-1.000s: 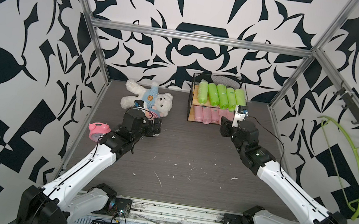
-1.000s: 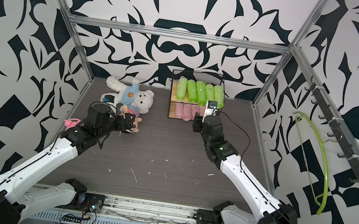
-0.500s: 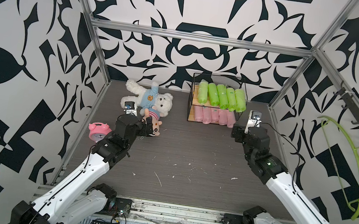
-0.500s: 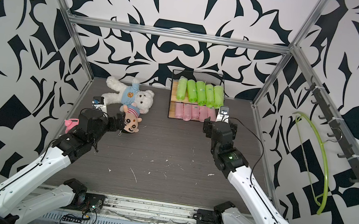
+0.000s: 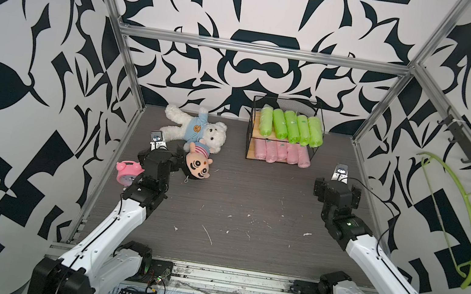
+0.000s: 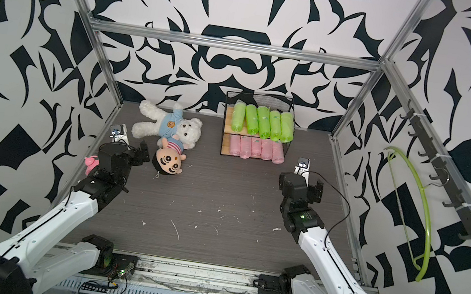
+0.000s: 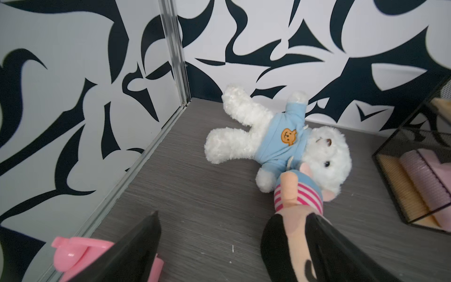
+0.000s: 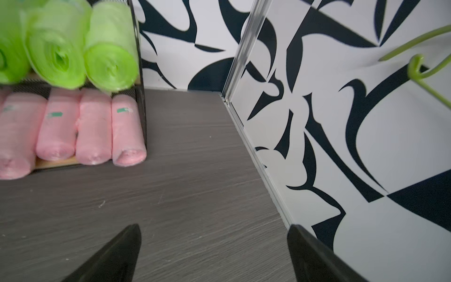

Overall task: Sort the rolls of trash bags by color and place them on the shelf
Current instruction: Reset both arms

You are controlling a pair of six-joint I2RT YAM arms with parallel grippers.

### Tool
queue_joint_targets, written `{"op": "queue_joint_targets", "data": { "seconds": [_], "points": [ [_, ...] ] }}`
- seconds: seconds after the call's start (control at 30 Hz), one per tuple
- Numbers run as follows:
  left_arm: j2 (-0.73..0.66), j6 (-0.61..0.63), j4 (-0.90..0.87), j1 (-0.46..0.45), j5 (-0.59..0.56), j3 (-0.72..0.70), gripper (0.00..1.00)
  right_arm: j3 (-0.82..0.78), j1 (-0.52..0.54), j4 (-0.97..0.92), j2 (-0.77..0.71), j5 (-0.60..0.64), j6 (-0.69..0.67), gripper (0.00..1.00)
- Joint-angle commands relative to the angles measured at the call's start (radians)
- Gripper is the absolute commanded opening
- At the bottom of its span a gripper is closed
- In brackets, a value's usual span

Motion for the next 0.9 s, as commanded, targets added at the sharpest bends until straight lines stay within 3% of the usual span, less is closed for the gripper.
{"op": "queue_joint_targets", "data": {
  "seconds": [0.0,0.23,0.57,0.87],
  "points": [
    [0.036,0.082,0.144,0.042,0.091,-0.061,1.00,-0.024,-0.017,0.114,0.047,-0.039,-0.028,1.00],
    [0.134,0.132,0.219,0.094,0.237,-0.090,1.00,-0.125,-0.038,0.279,0.093,-0.142,-0.068,1.00],
    [0.163,0.136,0.253,0.094,0.252,-0.115,1.00,-0.119,-0.057,0.315,0.131,-0.251,0.020,0.99],
    [0.285,0.147,0.458,0.119,0.275,-0.153,1.00,-0.207,-0.124,0.506,0.215,-0.320,0.013,0.99]
  ]
}}
